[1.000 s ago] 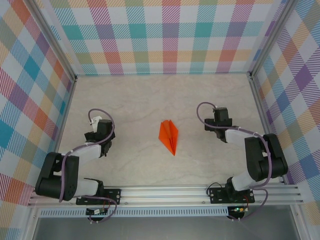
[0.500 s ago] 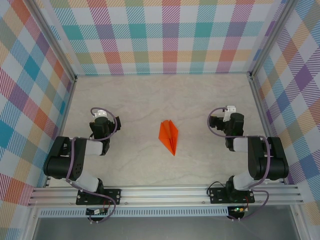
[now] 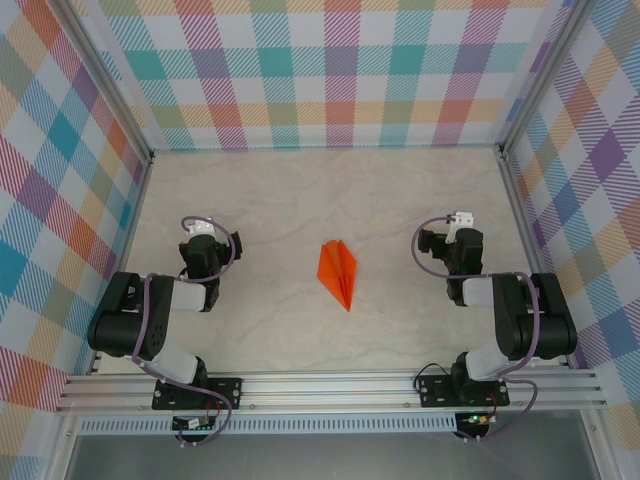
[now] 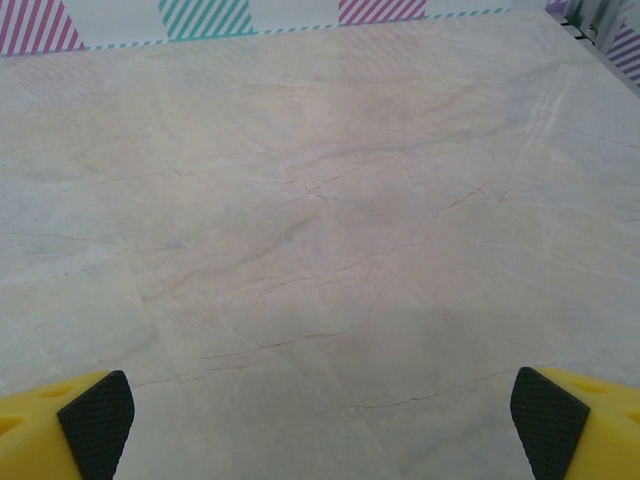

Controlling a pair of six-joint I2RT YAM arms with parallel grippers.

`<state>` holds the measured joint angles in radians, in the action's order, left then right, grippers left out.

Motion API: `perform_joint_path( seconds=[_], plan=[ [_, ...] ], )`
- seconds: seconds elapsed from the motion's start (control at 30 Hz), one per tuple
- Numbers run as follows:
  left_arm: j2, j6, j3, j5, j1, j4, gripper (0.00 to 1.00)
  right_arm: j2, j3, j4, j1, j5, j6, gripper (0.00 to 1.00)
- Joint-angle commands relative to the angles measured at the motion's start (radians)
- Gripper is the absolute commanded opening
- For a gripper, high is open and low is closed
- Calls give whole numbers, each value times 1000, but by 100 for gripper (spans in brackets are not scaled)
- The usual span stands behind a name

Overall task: Fold a paper plane with a square sheet of paper (pick it up from the middle)
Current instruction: Reset both arms

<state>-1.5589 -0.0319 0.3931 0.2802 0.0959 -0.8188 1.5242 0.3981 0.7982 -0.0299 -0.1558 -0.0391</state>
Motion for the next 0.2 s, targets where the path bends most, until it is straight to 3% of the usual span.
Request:
perform_joint_path(
  seconds=[0.0,0.17],
  plan=[
    [-5,15,3,1,-1,-36,100,0,-8,52,-4,-16,-16,100],
    [-6,17,0,-1,-1,-40,100,0,-8,49,-3,-14,-16,100]
  ],
)
